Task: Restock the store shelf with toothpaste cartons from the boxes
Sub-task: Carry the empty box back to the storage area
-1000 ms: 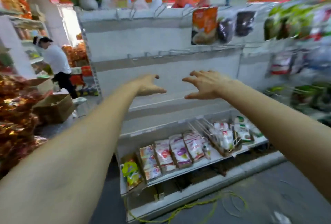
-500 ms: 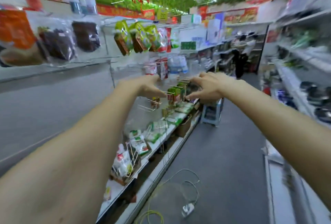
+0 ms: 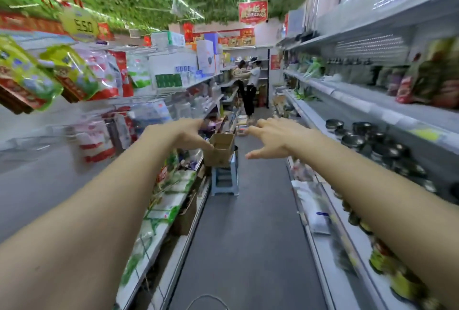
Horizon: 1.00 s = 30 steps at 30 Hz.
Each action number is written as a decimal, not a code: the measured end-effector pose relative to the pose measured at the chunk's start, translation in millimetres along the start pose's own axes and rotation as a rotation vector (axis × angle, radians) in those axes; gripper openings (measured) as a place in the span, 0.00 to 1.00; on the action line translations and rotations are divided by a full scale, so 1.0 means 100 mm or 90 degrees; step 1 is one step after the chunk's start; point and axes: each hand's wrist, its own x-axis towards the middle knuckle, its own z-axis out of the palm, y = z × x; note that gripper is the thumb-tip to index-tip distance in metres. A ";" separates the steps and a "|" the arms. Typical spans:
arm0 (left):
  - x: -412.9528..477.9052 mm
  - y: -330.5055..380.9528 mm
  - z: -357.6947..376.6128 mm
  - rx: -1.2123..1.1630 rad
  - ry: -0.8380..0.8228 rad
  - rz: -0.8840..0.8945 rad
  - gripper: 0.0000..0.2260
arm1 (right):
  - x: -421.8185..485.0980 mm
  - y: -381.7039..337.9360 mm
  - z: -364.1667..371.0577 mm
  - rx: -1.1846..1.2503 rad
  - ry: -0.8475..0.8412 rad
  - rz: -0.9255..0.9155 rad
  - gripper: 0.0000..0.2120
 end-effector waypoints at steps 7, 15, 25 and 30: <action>1.89 0.43 0.34 -0.015 -0.019 0.018 0.36 | 1.03 1.38 0.87 -0.026 -0.051 0.040 0.35; 3.76 0.87 0.33 -0.048 -0.014 0.022 0.33 | 2.40 2.86 1.31 0.009 -0.086 0.071 0.37; 5.97 0.02 0.54 -0.051 -0.033 -0.061 0.38 | 4.73 3.56 2.10 0.016 -0.068 0.015 0.37; 7.15 -0.55 0.55 -0.023 -0.058 -0.104 0.35 | 6.04 3.87 2.44 0.007 -0.078 0.001 0.38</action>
